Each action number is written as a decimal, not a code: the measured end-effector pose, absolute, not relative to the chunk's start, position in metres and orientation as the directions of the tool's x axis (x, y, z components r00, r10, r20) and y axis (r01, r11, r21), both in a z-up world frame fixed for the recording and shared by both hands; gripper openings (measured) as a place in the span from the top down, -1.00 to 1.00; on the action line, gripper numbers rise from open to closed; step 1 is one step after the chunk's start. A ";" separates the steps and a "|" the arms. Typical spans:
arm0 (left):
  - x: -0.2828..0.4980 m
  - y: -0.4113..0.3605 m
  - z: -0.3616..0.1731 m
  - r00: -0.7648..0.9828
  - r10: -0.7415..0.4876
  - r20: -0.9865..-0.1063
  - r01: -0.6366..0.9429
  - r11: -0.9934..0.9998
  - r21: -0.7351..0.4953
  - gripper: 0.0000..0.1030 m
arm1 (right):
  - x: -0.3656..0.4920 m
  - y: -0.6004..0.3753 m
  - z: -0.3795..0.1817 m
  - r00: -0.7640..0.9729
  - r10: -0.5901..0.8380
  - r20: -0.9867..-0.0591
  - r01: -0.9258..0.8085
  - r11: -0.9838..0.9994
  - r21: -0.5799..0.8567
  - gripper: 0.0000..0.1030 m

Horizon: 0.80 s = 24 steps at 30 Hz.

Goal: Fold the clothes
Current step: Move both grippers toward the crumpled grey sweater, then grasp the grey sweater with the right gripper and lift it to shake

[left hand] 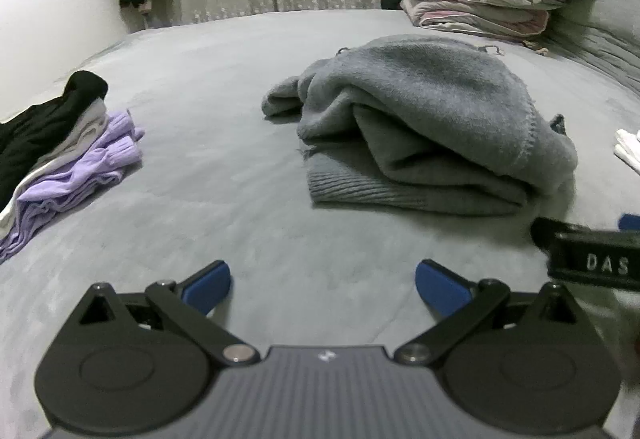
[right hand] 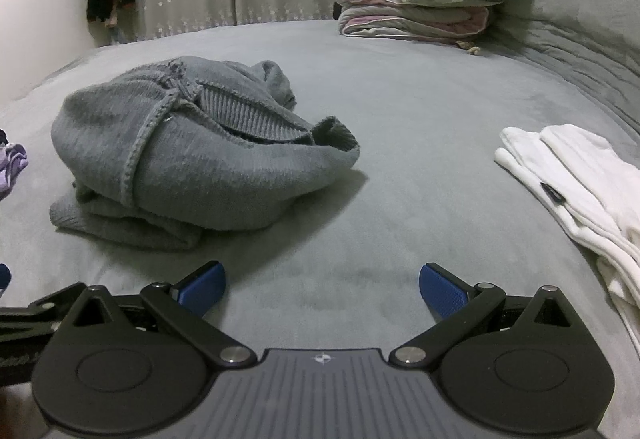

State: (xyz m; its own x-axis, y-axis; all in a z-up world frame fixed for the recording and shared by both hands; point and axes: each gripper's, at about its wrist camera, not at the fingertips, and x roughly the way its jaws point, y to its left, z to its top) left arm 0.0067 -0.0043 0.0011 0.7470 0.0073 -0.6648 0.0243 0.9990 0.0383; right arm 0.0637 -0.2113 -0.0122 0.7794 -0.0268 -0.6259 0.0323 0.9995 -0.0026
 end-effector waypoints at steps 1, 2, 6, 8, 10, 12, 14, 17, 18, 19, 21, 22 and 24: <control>0.007 -0.004 0.001 0.746 0.004 -0.666 0.030 0.999 0.039 -1.00 | 0.067 -0.213 -0.012 0.779 -0.018 -0.627 0.025 1.000 0.002 -1.00; 0.008 -0.004 0.001 0.746 -0.001 -0.666 0.035 0.999 0.037 -1.00 | 0.070 -0.214 -0.013 0.778 -0.009 -0.628 0.018 1.000 0.007 -1.00; 0.009 -0.001 0.000 0.748 -0.015 -0.664 0.042 0.999 0.024 -1.00 | 0.079 -0.212 -0.012 0.772 -0.001 -0.636 -0.005 1.000 -0.008 -1.00; 0.009 -0.002 0.001 0.747 -0.016 -0.664 0.043 0.999 0.025 -1.00 | 0.081 -0.206 -0.010 0.766 -0.017 -0.643 -0.015 0.999 -0.045 -1.00; 0.012 -0.001 0.004 0.732 -0.023 -0.680 0.056 0.998 0.027 -1.00 | 0.084 -0.200 -0.004 0.753 -0.013 -0.658 -0.047 0.996 -0.074 -1.00; 0.018 0.001 0.012 0.686 -0.046 -0.726 0.099 0.995 0.030 -1.00 | 0.085 -0.196 0.005 0.749 0.026 -0.662 -0.086 0.995 -0.058 -1.00; 0.027 0.006 0.023 0.621 -0.084 -0.780 0.148 0.989 0.011 -1.00 | 0.082 -0.194 0.014 0.767 0.047 -0.640 -0.081 0.996 -0.023 -1.00; 0.034 0.022 0.038 0.628 -0.120 -0.769 0.141 0.989 -0.039 -1.00 | 0.083 -0.191 0.025 0.778 0.101 -0.620 -0.096 0.995 0.041 -1.00; 0.035 0.027 0.041 0.647 -0.104 -0.756 0.112 0.993 -0.040 -1.00 | 0.086 -0.190 0.027 0.777 0.109 -0.621 -0.097 0.994 0.053 -1.00; 0.038 0.030 0.042 0.644 -0.091 -0.760 0.097 0.995 -0.038 -1.00 | 0.090 -0.188 0.027 0.772 0.108 -0.626 -0.093 0.994 0.056 -1.00; 0.045 0.035 0.043 0.616 -0.088 -0.783 0.090 0.995 -0.041 -1.00 | 0.100 -0.185 0.025 0.761 0.102 -0.640 -0.088 0.995 0.053 -1.00; 0.049 0.039 0.044 0.604 -0.101 -0.790 0.092 0.994 -0.057 -1.00 | 0.105 -0.182 0.025 0.757 0.107 -0.644 -0.099 0.994 0.048 -0.92; 0.054 0.046 0.046 0.596 -0.119 -0.794 0.080 0.993 -0.088 -1.00 | 0.115 -0.179 0.030 0.756 0.135 -0.641 -0.146 0.989 0.036 -0.41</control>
